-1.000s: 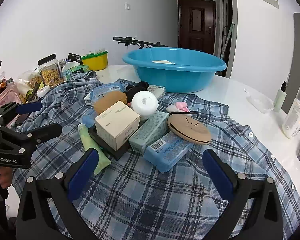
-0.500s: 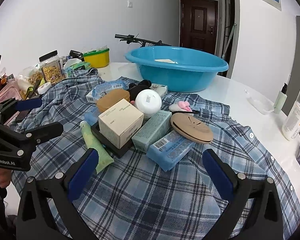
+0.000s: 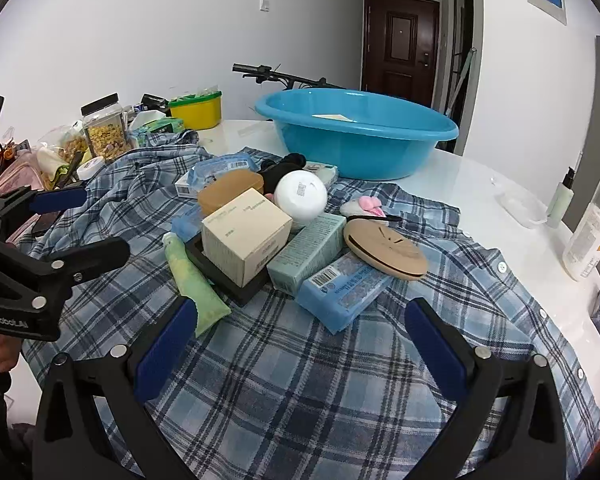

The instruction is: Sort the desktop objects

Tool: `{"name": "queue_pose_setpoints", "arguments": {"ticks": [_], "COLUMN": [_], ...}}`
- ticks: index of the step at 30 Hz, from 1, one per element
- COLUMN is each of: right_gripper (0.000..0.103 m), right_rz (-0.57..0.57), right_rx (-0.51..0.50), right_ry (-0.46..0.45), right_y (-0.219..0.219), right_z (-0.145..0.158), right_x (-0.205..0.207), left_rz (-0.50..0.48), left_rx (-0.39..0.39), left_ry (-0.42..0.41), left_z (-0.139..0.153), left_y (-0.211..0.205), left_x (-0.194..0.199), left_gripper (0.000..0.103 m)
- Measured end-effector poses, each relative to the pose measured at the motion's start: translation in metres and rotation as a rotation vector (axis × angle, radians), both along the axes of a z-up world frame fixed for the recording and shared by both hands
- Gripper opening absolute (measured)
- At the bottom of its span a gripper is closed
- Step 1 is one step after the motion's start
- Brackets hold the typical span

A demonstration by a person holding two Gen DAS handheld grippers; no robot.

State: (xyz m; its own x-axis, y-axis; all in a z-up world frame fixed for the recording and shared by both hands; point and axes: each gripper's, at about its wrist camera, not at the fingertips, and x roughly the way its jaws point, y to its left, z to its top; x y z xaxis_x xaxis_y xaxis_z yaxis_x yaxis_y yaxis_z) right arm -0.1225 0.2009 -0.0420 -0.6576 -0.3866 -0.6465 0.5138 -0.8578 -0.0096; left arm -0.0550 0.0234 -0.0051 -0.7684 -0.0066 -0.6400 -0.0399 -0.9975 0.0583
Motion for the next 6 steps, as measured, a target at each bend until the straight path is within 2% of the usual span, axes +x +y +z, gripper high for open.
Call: {"name": "queue_pose_setpoints", "arguments": {"ticks": [6], "right_gripper": [0.103], "right_rz": [-0.015], "right_rx": [-0.007], "right_ry": [0.007], "right_y": [0.006], "right_z": [0.0016], "right_x": [0.0033], "left_rz": [-0.017], "left_rx": [0.006], "left_ry": [0.016], "left_z": [0.0009], "left_y": [0.0026], "left_x": [0.0041], "left_gripper": [0.103]}}
